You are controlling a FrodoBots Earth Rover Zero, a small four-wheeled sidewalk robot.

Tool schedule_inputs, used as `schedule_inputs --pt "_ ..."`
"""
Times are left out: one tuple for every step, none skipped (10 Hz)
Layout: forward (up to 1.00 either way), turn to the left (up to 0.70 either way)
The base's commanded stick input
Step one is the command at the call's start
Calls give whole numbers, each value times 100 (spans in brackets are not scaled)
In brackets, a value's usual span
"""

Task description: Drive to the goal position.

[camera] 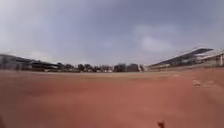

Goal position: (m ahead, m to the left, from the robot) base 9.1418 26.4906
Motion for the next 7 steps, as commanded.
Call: schedule_inputs --pt "0 70" --pt "0 70" --pt "0 70" --pt "0 70" --pt "0 70" --pt "0 70" --pt "0 70"
